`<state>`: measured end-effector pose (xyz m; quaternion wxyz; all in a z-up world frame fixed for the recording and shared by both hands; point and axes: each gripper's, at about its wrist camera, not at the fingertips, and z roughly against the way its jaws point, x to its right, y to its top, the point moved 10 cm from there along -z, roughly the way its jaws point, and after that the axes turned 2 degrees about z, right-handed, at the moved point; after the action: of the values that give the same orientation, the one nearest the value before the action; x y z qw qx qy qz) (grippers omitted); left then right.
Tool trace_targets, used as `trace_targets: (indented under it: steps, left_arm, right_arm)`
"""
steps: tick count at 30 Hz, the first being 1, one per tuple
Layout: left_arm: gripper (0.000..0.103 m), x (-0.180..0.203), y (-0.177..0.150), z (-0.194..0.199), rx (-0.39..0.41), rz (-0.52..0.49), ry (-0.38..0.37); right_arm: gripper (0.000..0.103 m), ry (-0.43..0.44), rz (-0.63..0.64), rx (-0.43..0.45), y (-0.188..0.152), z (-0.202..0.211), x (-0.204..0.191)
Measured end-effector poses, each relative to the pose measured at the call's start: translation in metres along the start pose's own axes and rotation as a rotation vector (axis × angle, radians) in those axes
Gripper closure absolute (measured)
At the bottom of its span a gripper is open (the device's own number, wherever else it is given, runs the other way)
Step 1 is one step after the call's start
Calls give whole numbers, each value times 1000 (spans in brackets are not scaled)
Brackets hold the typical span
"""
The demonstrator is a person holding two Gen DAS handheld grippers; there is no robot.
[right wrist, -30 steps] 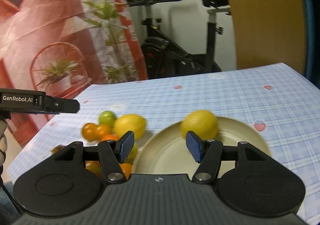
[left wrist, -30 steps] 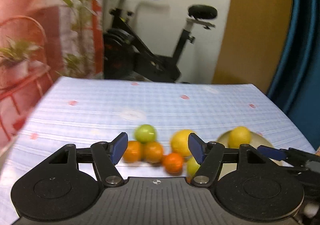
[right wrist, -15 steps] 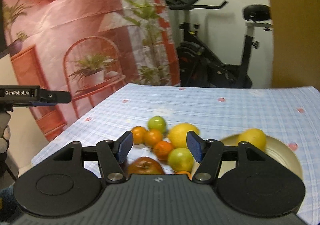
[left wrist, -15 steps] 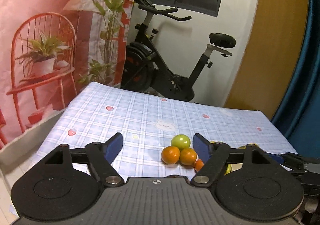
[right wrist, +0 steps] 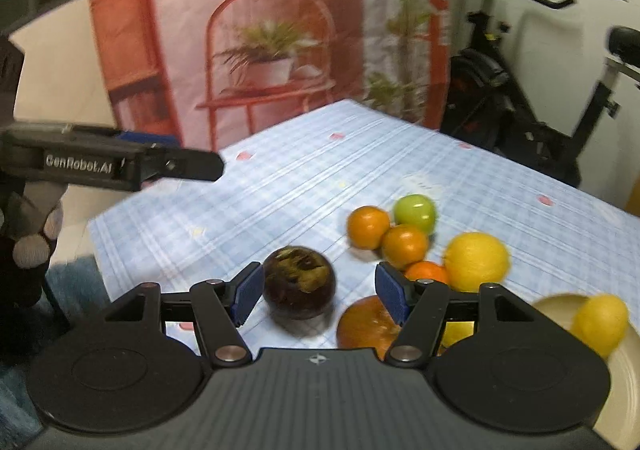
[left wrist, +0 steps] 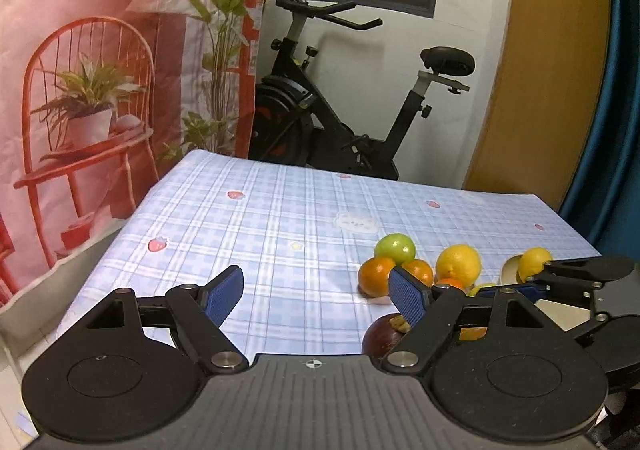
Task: Organize fruits
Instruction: 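Move the left gripper to the dark purple mangosteen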
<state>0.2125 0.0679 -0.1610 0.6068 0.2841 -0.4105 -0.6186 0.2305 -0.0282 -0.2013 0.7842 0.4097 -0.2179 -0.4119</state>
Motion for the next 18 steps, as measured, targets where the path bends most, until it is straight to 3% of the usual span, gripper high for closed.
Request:
trace_targets:
  steps: [4, 7, 18]
  left_arm:
    - [21, -3, -7, -11, -38, 43, -30]
    - [14, -1, -14, -18, -70, 63, -52]
    - [13, 11, -29, -29, -123, 57, -122]
  right_arm:
    - [38, 30, 42, -30, 2, -18, -4]
    - [38, 40, 72, -55, 3, -30, -5]
    - [39, 30, 168, -149, -9, -59, -14]
